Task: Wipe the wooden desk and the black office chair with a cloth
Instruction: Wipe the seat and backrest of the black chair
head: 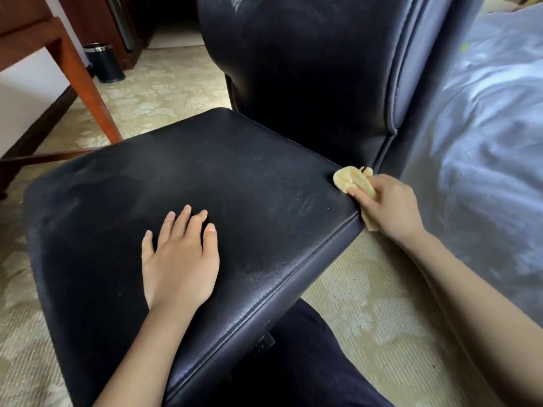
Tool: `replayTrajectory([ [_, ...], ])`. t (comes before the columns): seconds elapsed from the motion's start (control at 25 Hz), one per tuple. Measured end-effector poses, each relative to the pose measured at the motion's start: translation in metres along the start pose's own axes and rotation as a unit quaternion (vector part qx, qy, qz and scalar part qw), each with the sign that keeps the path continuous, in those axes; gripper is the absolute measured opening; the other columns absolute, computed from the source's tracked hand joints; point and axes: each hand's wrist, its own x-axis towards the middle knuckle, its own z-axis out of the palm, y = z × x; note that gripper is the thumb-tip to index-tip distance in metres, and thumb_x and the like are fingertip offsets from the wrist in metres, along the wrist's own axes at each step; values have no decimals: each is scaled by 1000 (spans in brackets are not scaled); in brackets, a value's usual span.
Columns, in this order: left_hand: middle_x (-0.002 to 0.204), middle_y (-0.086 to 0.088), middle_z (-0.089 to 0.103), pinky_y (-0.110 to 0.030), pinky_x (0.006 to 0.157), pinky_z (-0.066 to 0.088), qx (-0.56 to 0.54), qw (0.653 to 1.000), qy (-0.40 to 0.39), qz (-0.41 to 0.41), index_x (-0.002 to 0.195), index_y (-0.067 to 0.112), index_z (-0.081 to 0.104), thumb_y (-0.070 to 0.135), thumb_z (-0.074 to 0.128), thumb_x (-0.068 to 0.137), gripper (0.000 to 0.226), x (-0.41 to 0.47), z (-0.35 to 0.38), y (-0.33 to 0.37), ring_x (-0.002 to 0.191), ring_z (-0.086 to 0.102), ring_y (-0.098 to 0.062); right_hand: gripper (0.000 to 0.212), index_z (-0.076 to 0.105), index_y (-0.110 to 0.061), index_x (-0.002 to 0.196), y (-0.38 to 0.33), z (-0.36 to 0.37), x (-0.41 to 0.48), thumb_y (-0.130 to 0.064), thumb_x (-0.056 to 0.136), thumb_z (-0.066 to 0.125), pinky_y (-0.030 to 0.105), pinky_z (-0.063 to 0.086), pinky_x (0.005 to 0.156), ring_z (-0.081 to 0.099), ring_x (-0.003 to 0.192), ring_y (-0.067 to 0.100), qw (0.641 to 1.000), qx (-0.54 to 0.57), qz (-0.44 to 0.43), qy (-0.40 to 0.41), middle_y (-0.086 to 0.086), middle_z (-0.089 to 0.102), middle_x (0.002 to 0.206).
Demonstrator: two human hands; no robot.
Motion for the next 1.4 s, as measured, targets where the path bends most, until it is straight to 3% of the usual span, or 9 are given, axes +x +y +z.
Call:
replayTrajectory([
  [0.12, 158, 12, 18, -40, 118, 2, 6, 1000, 0, -4, 146, 31, 33, 40, 18, 98, 51, -2, 2, 5, 146, 7, -9, 33, 64, -12, 87, -2, 9, 23, -44, 89, 56, 35, 42, 70, 59, 89, 33, 998, -16, 52, -10, 9, 66, 91],
  [0.24, 158, 10, 19, -41, 117, 2, 7, 1000, 3, -9, 146, 30, 33, 41, 17, 98, 52, -3, 3, 9, 146, 8, -11, 32, 47, -14, 70, -11, 15, 19, -37, 89, 58, 33, 34, 66, 55, 86, 35, 998, -41, 39, 4, 6, 56, 78],
  [0.44, 157, 9, 21, -42, 117, 4, 14, 1000, 9, -14, 146, 29, 34, 41, 18, 98, 52, -2, 4, 10, 146, 10, -12, 20, 58, -11, 69, -55, 9, -38, -22, 79, 70, 32, 42, 73, 55, 75, 23, 990, 40, -132, 12, -1, 57, 73],
  [0.6, 158, 11, 17, -41, 118, 2, 9, 1000, -2, -10, 147, 30, 31, 41, 18, 98, 52, -3, 3, 9, 146, 6, -10, 14, 67, -11, 78, -98, 18, -101, -23, 73, 73, 26, 41, 91, 57, 90, 14, 964, 138, -215, -67, -1, 67, 87],
  [0.84, 158, 12, 17, -40, 118, 1, -1, 1000, -3, -4, 147, 32, 31, 41, 18, 98, 52, -3, 1, 7, 146, 5, -7, 26, 73, -16, 96, -94, 22, -130, -36, 80, 68, 37, 42, 96, 59, 107, 18, 932, 144, -322, -81, -2, 67, 108],
  [1.0, 157, 12, 20, -39, 117, 2, -1, 1000, -6, -3, 145, 32, 34, 41, 19, 98, 51, -1, 0, 5, 146, 8, -7, 32, 72, -9, 95, -56, 14, -98, -37, 84, 61, 41, 46, 93, 60, 101, 23, 962, 87, -255, -40, 4, 66, 108],
  [1.16, 158, 10, 19, -40, 117, 2, 16, 1000, -10, 2, 146, 31, 33, 41, 19, 99, 50, -1, 0, 5, 146, 8, -10, 29, 71, -9, 102, -10, 4, -64, -32, 86, 66, 29, 40, 97, 59, 106, 24, 986, 62, -152, -3, 5, 65, 112],
  [1.24, 158, 10, 18, -40, 117, 2, 19, 1000, -12, 1, 147, 30, 31, 41, 19, 99, 51, -1, 1, 6, 147, 7, -10, 28, 70, -9, 104, 4, 2, -50, -30, 86, 64, 34, 43, 97, 58, 109, 24, 992, 68, -106, 5, 4, 65, 112],
  [1.4, 159, 9, 16, -42, 117, 2, 22, 1000, -16, 1, 148, 30, 29, 42, 19, 99, 52, -2, 1, 8, 147, 6, -12, 25, 68, -9, 104, 18, 6, -24, -28, 88, 64, 27, 42, 91, 59, 106, 21, 993, 52, -101, 14, 4, 64, 109],
])
